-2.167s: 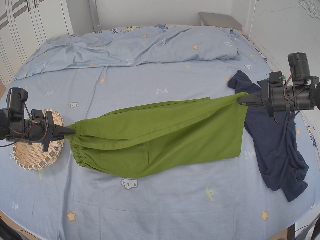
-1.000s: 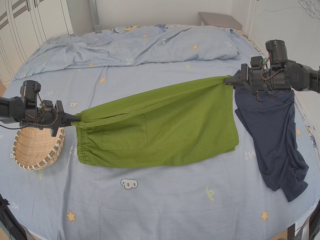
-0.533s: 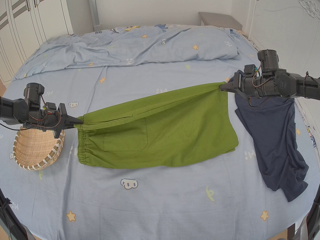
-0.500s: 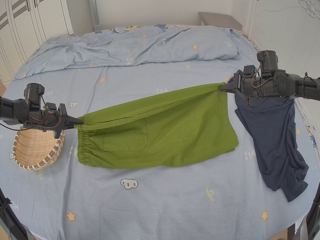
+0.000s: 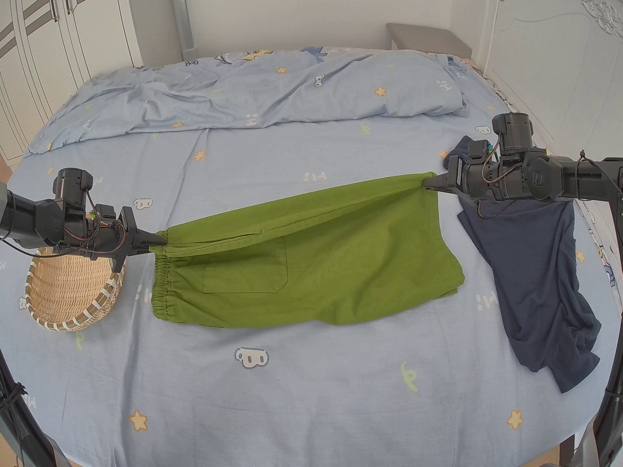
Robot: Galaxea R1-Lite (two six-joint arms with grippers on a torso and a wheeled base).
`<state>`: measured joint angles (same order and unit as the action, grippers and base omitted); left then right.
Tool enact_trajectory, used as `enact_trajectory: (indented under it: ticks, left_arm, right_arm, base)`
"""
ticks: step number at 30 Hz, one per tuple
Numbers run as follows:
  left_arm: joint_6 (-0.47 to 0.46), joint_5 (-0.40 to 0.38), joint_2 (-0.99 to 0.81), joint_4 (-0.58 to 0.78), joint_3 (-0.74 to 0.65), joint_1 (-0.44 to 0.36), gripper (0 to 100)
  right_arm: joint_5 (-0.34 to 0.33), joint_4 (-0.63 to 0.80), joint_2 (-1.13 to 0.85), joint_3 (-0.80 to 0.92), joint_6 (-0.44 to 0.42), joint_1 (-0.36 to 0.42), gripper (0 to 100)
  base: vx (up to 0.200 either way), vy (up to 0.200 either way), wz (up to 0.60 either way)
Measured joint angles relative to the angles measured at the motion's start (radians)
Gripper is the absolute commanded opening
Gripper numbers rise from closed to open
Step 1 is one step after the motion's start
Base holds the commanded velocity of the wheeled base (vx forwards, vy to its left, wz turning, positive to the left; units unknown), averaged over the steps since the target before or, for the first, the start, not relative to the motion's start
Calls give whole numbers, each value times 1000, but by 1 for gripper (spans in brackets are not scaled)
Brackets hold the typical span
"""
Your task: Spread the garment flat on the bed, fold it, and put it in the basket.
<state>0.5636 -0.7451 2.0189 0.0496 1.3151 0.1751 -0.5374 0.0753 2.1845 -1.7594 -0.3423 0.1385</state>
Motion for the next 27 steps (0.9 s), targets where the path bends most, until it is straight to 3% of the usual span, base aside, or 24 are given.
enact_trajectory:
  ticks: [8, 9, 27]
  left_arm:
    - [0, -1, 14, -2, 5, 0, 0]
    - [0, -1, 15, -2, 5, 0, 100]
    - [59, -3, -3, -41, -3, -48, 100]
  right_arm:
    - [1, -4, 27, -6, 5, -1, 0]
    - [1, -9, 31, -7, 5, 0, 100]
    - [1, -54, 26, 98, 5, 6, 100]
  base:
    - [0, 0, 0]
    - [0, 0, 0]
    - [0, 0, 0]
